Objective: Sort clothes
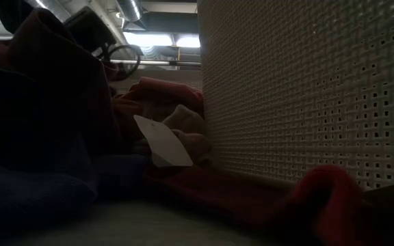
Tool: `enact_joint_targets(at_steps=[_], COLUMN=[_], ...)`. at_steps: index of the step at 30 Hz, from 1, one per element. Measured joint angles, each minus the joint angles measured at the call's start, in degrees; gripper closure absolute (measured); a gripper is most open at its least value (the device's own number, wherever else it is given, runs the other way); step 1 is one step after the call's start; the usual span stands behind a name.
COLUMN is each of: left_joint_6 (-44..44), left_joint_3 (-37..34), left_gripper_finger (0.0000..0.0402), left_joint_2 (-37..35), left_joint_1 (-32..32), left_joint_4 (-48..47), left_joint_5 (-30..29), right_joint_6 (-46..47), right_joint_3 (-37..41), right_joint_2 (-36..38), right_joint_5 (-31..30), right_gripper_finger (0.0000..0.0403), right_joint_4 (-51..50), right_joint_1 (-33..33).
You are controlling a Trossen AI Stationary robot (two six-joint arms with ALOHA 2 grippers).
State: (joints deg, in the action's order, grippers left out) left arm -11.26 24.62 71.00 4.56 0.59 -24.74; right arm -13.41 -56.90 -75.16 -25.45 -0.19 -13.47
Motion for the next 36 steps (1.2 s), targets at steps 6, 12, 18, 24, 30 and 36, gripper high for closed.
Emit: enact_joint_targets(at_steps=[6, 12, 18, 24, 30, 36], left_joint_6=[2.6, 3.0, 1.7, 2.7, 1.6, 1.0], left_joint_3=[0.0, 0.0, 0.0, 0.0, 0.0, 0.0], left_gripper_finger=[0.0216, 0.0216, 0.0216, 0.0216, 0.0216, 0.0216], left_joint_2=[0.0, 0.0, 1.4, 8.1, 15.1, 19.7], left_joint_1=[0.4, 1.9, 2.6, 2.7, 2.9, 4.7], left_joint_4=[7.6, 9.8, 10.3, 17.8, 23.1, 26.5], left_joint_5=[-1.2, -5.5, -5.5, -5.5, -5.5, -5.5], right_joint_6=[-1.1, -1.0, -0.9, -0.5, -0.5, -0.4], right_joint_3=[0.0, 0.0, 0.0, 0.0, 0.0, 0.0], right_joint_2=[0.0, 0.0, 0.0, 0.0, 0.0, 0.0], right_joint_5=[0.0, 0.0, 0.0, 0.0, 0.0, 0.0], right_gripper_finger=[0.0123, 0.0123, 0.0123, 0.0123, 0.0123, 0.0123], right_joint_4=[0.1, 0.1, 0.2, 0.3, 0.3, 0.9], right_joint_1=[0.0, 0.0, 0.0, 0.0, 0.0, 0.0])
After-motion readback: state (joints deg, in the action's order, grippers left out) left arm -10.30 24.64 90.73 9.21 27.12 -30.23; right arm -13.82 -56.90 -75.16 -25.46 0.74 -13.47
